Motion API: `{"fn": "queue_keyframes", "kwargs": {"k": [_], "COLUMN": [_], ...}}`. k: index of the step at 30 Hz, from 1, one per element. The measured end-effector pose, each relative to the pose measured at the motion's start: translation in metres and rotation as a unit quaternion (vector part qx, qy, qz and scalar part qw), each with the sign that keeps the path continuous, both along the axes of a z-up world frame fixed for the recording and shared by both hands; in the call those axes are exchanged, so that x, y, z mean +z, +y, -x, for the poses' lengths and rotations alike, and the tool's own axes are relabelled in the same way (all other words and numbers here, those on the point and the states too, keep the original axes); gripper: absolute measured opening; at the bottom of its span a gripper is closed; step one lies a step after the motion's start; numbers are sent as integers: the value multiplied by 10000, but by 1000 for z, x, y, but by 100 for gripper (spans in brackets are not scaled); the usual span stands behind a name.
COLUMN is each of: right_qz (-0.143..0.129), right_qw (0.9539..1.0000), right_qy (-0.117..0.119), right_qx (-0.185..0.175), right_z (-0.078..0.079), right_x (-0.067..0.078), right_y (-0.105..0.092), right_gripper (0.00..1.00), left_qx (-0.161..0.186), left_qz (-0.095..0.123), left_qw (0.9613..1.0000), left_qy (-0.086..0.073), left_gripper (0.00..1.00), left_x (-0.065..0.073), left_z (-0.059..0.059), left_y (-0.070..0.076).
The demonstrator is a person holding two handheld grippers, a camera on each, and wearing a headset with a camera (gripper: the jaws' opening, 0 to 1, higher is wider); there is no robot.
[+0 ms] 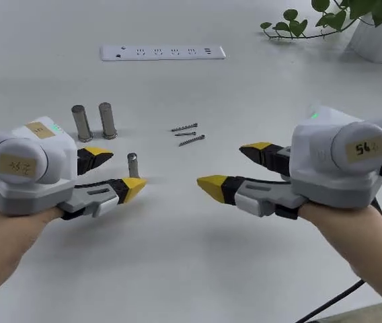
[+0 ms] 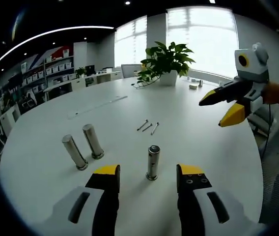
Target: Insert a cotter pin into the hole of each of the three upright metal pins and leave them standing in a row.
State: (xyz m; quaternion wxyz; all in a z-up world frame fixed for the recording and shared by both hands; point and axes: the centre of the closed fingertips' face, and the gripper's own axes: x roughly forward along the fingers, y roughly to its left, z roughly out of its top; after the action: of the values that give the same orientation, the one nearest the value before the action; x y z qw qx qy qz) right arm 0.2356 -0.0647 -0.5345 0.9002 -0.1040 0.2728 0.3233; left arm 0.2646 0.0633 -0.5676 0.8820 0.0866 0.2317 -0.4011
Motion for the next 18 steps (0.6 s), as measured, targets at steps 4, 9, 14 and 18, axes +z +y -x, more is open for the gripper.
{"fn": "queue_keyframes", "kwargs": {"k": [4,9,14,18], "right_qz": [147,444,806,1091], "right_qw": [9995,9968,9926,9879], "right_qy": [40,137,126,326], "right_qx": [282,645,895,1050], "right_z": [-10,-26,-37,-50], "right_x": [3,0,-3,-9], "right_y": [3,6,7,5], "right_gripper": [45,39,29,27], "left_qx": [248,375,525,670], "left_qz": [111,94,227,248], "left_qw": [9996,9992,9984,9974], "left_qy": [125,80,39,-28], "left_gripper": [50,57,64,64], "left_x": [5,10,22,29], "left_z": [6,13,22,27], "left_y": [8,14,17,21]}}
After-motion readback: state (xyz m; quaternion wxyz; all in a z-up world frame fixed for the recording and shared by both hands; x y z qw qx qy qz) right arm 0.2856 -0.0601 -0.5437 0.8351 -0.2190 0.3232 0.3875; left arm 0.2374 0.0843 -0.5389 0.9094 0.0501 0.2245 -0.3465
